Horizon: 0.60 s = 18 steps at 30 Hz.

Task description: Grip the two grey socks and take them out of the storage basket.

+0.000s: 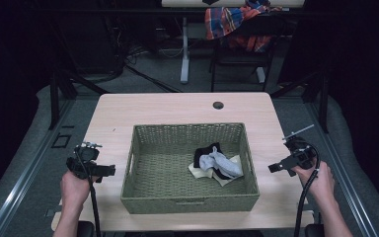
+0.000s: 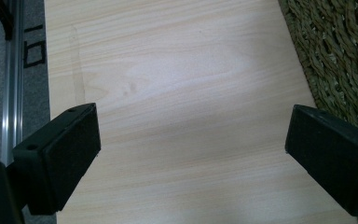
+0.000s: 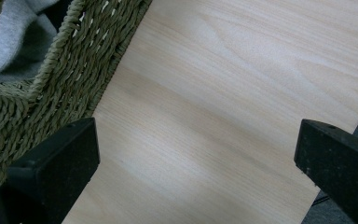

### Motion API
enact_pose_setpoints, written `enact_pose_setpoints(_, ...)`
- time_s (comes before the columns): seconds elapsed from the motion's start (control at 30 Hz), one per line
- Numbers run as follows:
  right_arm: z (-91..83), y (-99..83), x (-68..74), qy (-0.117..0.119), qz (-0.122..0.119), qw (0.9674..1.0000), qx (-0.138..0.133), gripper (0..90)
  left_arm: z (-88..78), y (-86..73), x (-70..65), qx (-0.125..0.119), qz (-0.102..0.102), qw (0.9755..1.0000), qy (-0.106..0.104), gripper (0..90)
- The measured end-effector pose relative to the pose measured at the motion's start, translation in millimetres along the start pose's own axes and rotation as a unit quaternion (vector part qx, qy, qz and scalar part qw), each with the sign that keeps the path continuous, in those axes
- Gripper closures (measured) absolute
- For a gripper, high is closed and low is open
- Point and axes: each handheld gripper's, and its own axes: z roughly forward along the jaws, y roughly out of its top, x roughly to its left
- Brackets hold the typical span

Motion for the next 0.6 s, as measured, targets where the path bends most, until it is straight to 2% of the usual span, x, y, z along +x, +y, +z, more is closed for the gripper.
enact_pose_setpoints(0.1,0.3,-0.1,0.3,0.004,0.002,1.0000,0.000,0.0,-0.2,-0.2,0.0,-0.001,0.001,1.0000,0.000,3.3)
enact_pose_setpoints(0.13,-0.3,0.5,-0.5,0.000,-0.005,0.9999,0.013,0.0,-0.3,-0.3,0.1,-0.002,0.001,1.0000,0.000,3.3)
enact_pose_setpoints(0.17,2.1,0.2,2.5,0.000,0.011,0.9999,0.005,0.0,-0.2,-0.4,0.1,-0.002,0.001,1.0000,-0.001,3.3)
enact_pose_setpoints(0.23,1.2,2.0,0.9,0.003,-0.003,0.9997,0.024,0.0,-0.1,-0.2,0.2,-0.002,0.003,1.0000,-0.001,3.2)
enact_pose_setpoints(0.27,2.7,1.8,2.2,0.008,0.006,0.9998,0.018,0.0,-0.1,0.2,-0.5,-0.002,0.005,1.0000,-0.002,3.2)
enact_pose_setpoints(0.33,0.4,4.3,0.4,0.001,-0.014,0.9991,0.041,0.0,-0.2,0.0,-0.8,-0.002,0.005,1.0000,-0.003,3.0)
enact_pose_setpoints(0.37,0.4,4.3,0.4,0.001,-0.014,0.9991,0.041,0.0,-0.3,-0.1,-0.4,-0.001,0.006,1.0000,-0.004,3.0)
enact_pose_setpoints(0.4,3.4,2.8,3.1,0.002,0.006,0.9999,0.015,0.0,-0.1,-0.4,-0.1,-0.003,0.006,1.0000,-0.003,2.9)
enact_pose_setpoints(0.47,3.5,4.1,3.7,0.006,0.004,0.9999,0.016,0.0,-0.2,-1.2,0.5,-0.001,0.004,1.0000,-0.004,2.9)
enact_pose_setpoints(0.5,2.8,6.0,3.2,0.000,-0.008,0.9996,0.026,0.0,-0.6,-1.6,0.9,-0.002,0.003,1.0000,-0.005,2.8)
enact_pose_setpoints(0.57,4.1,6.0,5.6,0.001,-0.001,0.9999,0.014,0.0,-1.3,-1.5,1.2,-0.004,0.002,1.0000,-0.002,2.9)
enact_pose_setpoints(0.6,3.1,7.3,4.4,0.002,-0.016,0.9995,0.026,0.0,-1.2,-1.1,0.9,-0.002,0.003,1.0000,-0.002,2.9)
